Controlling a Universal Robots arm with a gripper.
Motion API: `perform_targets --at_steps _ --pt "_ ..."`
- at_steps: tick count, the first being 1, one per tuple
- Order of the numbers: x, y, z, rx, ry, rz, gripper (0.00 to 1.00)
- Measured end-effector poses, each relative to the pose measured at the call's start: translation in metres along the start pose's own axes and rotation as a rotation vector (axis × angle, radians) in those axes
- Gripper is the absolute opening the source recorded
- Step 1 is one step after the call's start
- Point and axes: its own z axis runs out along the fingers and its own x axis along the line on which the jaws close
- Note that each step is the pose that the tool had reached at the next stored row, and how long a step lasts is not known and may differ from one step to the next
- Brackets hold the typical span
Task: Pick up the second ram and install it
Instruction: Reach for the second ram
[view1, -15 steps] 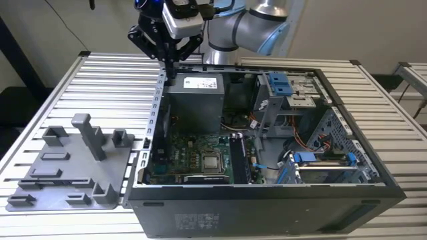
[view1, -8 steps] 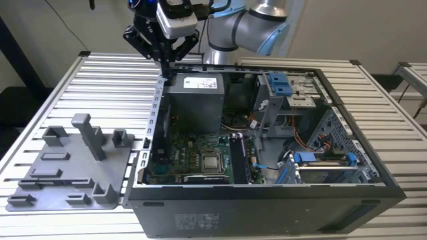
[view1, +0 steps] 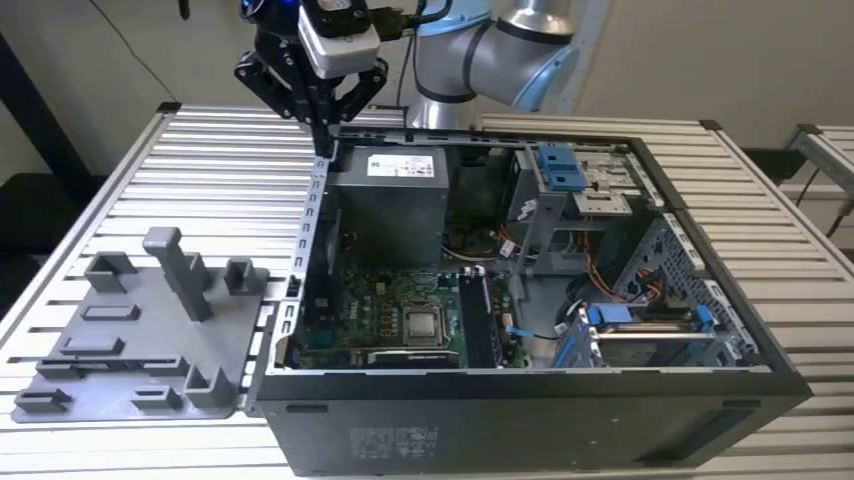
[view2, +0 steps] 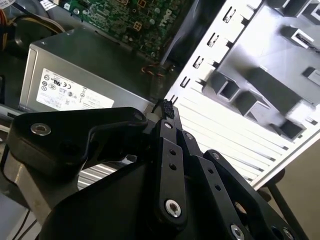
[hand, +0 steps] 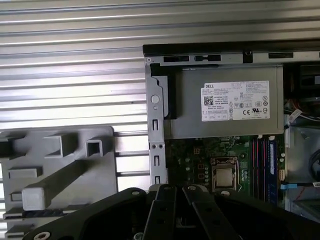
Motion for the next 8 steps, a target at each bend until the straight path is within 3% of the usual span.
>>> perform_targets --at_steps 8 --pt "0.0111 -0.0018 -0.0003 -0.0006 -0.0067 0.0 0.11"
